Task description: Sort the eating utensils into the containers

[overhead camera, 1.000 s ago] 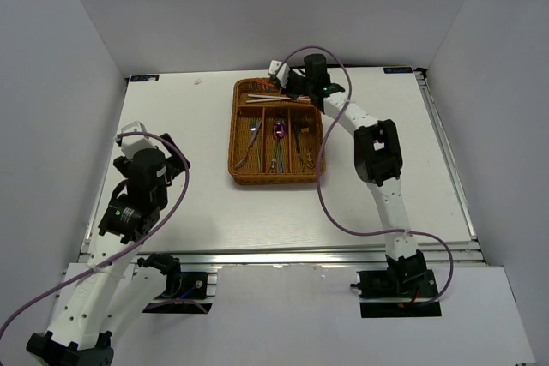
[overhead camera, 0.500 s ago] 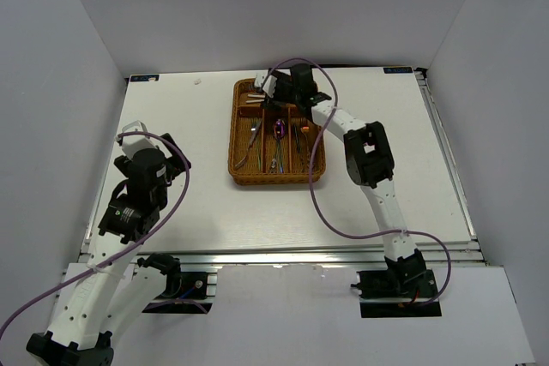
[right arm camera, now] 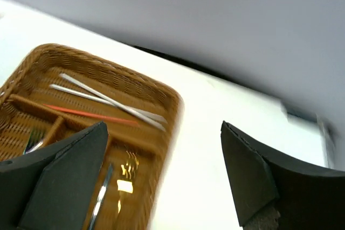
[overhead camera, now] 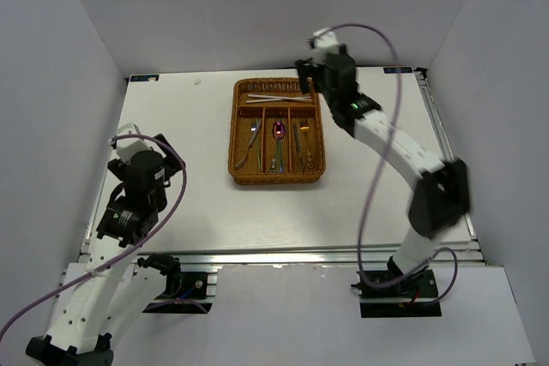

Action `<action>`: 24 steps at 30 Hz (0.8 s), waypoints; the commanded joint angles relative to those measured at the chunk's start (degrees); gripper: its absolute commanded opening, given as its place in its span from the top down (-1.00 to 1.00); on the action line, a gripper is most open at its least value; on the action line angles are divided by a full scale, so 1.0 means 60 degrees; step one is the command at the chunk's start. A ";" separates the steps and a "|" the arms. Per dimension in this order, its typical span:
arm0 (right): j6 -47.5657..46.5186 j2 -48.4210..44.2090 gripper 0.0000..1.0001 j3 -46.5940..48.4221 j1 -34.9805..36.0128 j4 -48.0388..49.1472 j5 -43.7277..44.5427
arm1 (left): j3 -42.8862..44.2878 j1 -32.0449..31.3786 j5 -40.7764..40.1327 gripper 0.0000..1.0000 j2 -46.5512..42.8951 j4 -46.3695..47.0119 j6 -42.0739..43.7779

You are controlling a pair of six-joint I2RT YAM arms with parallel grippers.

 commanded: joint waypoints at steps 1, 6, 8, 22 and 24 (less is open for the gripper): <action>0.3326 -0.3542 -0.79 -0.3365 -0.0107 -0.0494 0.3165 | 0.0102 0.0091 -0.0737 -0.96 -0.0217 -0.0048 0.0014; 0.4736 -0.7960 -0.79 -0.6499 -0.0136 -0.2629 0.2861 | 0.0263 0.0120 -0.1279 -0.96 -0.0114 -0.0091 0.0394; 0.4926 -0.9719 -0.79 -0.7204 -0.0107 -0.3714 0.2684 | 0.0322 0.0135 -0.1455 -0.96 -0.0202 -0.0179 0.0424; 0.4487 -1.3592 -0.79 -0.8319 -0.0121 -0.6325 0.1672 | -0.0542 0.0120 -0.0858 -0.96 -0.2705 0.0274 0.0716; 0.4487 -1.3548 -0.79 -0.8421 -0.0121 -0.6384 0.1746 | -0.0586 0.0120 -0.0593 -0.96 -0.2766 0.0392 0.0848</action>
